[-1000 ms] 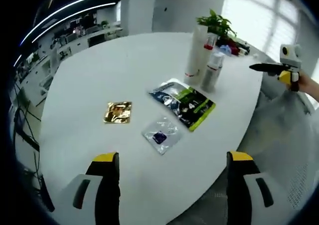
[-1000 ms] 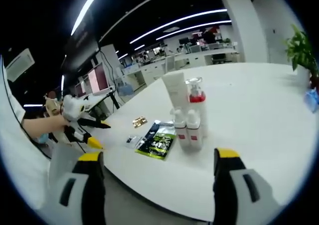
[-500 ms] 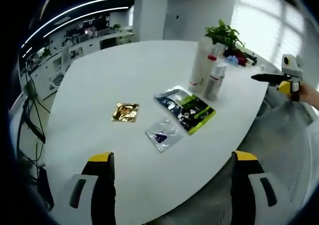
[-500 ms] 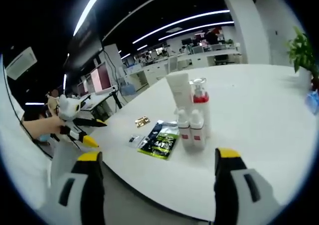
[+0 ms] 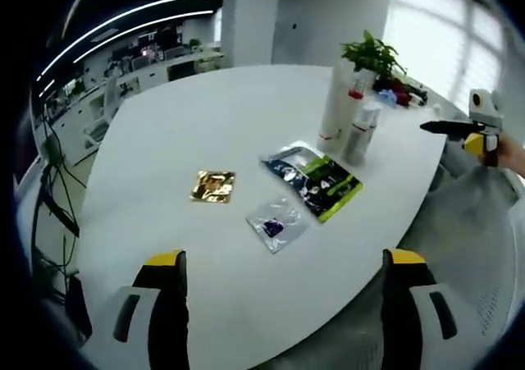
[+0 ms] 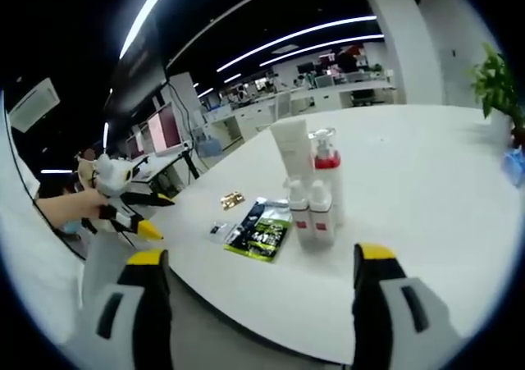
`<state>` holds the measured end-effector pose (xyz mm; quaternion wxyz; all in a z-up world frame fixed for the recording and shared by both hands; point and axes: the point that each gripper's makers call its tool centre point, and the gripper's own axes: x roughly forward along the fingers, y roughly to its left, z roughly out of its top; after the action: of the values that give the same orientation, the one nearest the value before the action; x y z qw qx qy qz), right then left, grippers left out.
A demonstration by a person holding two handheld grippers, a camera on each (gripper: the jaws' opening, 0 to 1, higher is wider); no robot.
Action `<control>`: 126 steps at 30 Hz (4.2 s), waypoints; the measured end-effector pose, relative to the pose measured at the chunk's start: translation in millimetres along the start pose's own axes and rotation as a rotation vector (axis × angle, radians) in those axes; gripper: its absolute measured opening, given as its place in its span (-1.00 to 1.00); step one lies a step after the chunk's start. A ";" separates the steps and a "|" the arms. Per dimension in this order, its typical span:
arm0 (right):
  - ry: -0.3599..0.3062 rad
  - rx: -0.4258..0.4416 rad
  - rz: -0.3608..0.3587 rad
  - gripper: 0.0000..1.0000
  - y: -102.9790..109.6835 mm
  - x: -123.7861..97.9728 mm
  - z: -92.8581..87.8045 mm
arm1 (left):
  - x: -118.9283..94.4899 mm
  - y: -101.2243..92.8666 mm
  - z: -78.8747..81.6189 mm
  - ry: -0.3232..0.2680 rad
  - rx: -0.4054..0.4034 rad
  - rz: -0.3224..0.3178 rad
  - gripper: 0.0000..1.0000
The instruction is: Arrange the skincare products in the storage area until every visible bottle or jar stands upright without overlapping.
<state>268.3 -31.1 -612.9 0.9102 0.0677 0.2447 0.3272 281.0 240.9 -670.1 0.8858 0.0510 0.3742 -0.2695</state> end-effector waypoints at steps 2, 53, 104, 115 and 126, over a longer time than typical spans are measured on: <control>0.004 0.001 -0.001 0.85 -0.5 1.3 -0.8 | 1.3 1.8 0.9 0.005 0.005 0.008 0.94; 0.041 0.078 -0.054 0.85 -34.3 20.6 -9.1 | 122.4 87.1 48.4 0.209 0.085 0.062 0.30; 0.042 0.095 -0.056 0.85 -44.6 25.2 -8.4 | 132.5 97.5 51.5 0.224 -0.255 0.186 -0.28; 0.038 0.087 -0.044 0.84 -44.2 27.1 -5.4 | 128.6 79.9 59.5 0.134 -0.405 0.233 -0.29; 0.038 0.086 -0.041 0.84 -43.6 27.0 -6.0 | 133.5 63.9 57.1 0.085 -0.449 0.307 -0.29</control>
<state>307.9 -48.2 -641.3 0.9081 0.0956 0.2772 0.2989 426.9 219.9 -728.6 0.8890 -0.0795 0.4493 -0.0401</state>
